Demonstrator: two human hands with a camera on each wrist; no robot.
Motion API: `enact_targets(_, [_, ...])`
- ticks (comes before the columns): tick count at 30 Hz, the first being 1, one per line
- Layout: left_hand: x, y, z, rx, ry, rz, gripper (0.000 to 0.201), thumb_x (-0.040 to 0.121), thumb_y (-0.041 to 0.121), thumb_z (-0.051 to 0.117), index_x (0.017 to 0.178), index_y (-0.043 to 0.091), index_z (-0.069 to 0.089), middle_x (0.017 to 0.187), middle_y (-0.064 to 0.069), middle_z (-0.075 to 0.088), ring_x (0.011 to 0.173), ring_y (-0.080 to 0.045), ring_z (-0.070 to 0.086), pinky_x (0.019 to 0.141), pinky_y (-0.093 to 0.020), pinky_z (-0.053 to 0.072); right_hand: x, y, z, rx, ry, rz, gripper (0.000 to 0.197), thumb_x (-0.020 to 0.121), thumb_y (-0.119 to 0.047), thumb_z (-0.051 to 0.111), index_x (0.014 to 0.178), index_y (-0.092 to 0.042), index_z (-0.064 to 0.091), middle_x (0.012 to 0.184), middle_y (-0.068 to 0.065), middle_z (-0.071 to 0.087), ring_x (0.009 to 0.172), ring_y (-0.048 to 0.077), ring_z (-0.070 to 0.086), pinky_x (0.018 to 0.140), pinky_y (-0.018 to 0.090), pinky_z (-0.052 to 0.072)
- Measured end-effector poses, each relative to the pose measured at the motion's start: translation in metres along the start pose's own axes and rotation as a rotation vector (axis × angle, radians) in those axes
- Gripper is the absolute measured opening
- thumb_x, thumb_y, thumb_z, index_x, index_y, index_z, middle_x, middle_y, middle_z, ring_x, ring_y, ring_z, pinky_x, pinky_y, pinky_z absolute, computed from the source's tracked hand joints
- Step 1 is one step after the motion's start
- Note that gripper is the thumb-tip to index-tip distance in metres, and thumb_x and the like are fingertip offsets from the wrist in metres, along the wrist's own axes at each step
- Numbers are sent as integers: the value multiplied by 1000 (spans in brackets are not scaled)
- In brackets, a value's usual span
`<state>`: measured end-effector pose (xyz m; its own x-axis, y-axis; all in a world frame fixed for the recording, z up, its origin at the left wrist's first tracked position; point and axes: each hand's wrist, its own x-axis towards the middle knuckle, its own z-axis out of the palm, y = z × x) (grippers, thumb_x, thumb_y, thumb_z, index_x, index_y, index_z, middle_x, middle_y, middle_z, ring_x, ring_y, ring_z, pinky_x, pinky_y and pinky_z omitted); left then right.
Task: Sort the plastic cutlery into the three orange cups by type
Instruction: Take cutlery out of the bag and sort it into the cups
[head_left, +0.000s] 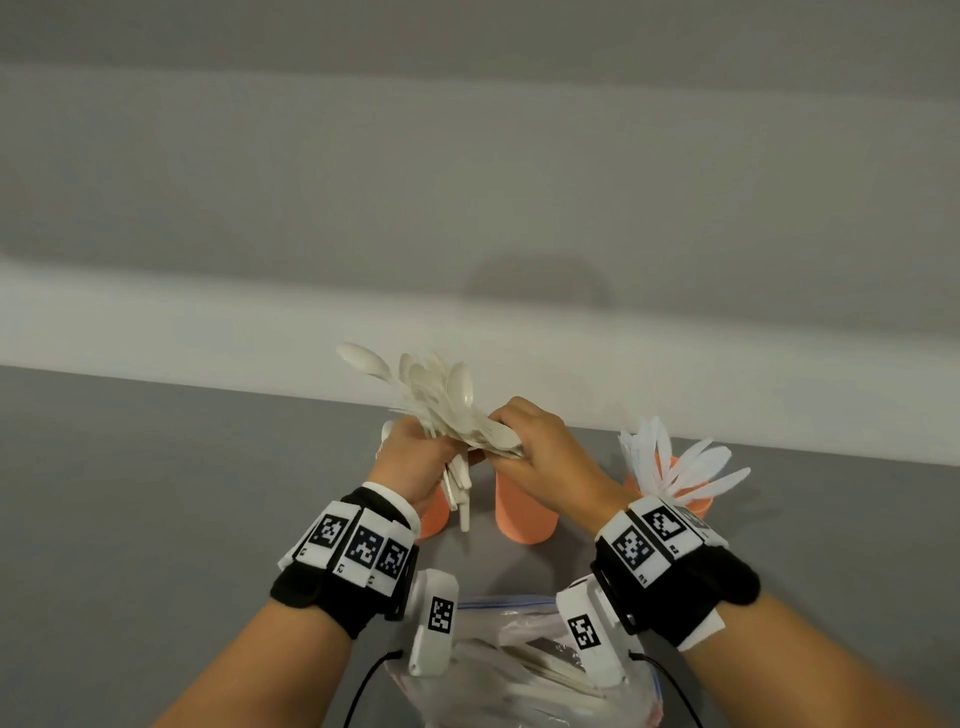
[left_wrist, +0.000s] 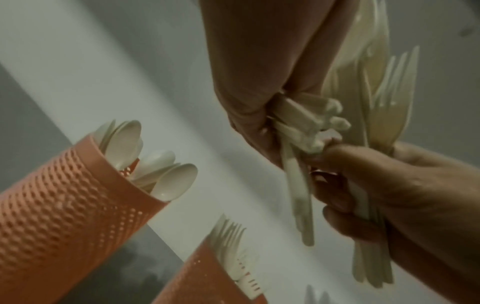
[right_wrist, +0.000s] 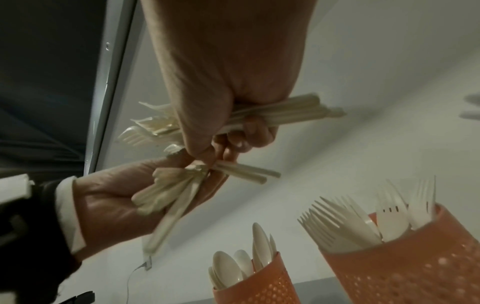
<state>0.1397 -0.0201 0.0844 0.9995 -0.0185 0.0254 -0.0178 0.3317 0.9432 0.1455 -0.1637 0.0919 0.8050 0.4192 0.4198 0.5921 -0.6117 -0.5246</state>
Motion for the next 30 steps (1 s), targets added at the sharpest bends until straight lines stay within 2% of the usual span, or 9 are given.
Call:
enact_targets(7, [5, -7, -4, 150, 36, 50, 19, 84, -7, 54, 82, 7, 66, 82, -18, 66, 80, -32, 62, 77, -42, 50, 3, -5, 4, 192, -72, 83, 23, 87, -18, 60, 108, -9, 61, 92, -1, 67, 88, 16, 62, 77, 28, 47])
enact_targets(10, [5, -4, -5, 153, -51, 65, 11, 87, 5, 58, 92, 6, 67, 85, -14, 71, 81, -26, 68, 75, -36, 56, 3, 0, 4, 356, -61, 178, 21, 88, -12, 58, 109, -13, 62, 89, -7, 67, 85, 7, 64, 80, 24, 50])
enact_targets(13, [10, -2, -6, 139, -51, 14, 12, 88, 14, 57, 85, 6, 66, 73, -6, 72, 72, -18, 70, 73, -31, 55, 4, 7, -2, 465, -29, 242, 17, 88, -7, 56, 99, -18, 63, 70, -17, 66, 66, -8, 61, 67, 12, 47])
enact_targets(15, [13, -2, -10, 174, -24, -41, 21, 89, 16, 56, 70, 6, 60, 58, -5, 63, 56, -14, 64, 66, -30, 50, 6, 11, -9, 518, 19, 287, 10, 89, -9, 55, 89, -18, 61, 73, -10, 64, 66, -3, 61, 69, 18, 49])
enact_targets(18, [14, -2, -12, 115, -36, -103, 21, 90, 11, 54, 69, 5, 54, 52, -4, 54, 45, -14, 54, 57, -29, 49, 13, 20, -20, 590, 101, 328, 17, 89, -6, 53, 105, -7, 57, 86, 4, 64, 81, 15, 63, 74, 25, 55])
enact_targets(21, [14, -1, -9, 51, -45, -111, 19, 91, 7, 52, 72, 4, 51, 50, -2, 52, 41, -13, 49, 48, -26, 49, 23, 35, -27, 645, 258, 347, 26, 89, -4, 51, 114, -6, 45, 78, 5, 61, 74, 19, 63, 74, 30, 55])
enact_targets(24, [13, 2, -10, 71, -71, -85, 17, 91, 10, 51, 75, 4, 51, 49, -1, 54, 43, -14, 50, 49, -25, 50, 29, 53, -25, 698, 376, 379, 31, 91, -9, 54, 119, -14, 43, 73, 3, 53, 64, 13, 57, 69, 23, 53])
enact_targets(26, [13, 4, -12, 99, -91, -55, 14, 91, 10, 53, 77, 5, 52, 53, -2, 54, 45, -14, 52, 52, -26, 51, 29, 59, -15, 706, 421, 403, 19, 88, -11, 59, 105, -17, 52, 72, 1, 54, 63, 13, 56, 69, 25, 51])
enact_targets(30, [14, 5, -15, 118, -136, -15, 9, 88, 7, 55, 79, 7, 57, 58, -3, 58, 51, -14, 58, 62, -31, 50, 29, 71, 10, 709, 398, 505, 23, 77, -6, 71, 93, -11, 56, 85, 10, 63, 81, 25, 63, 76, 34, 55])
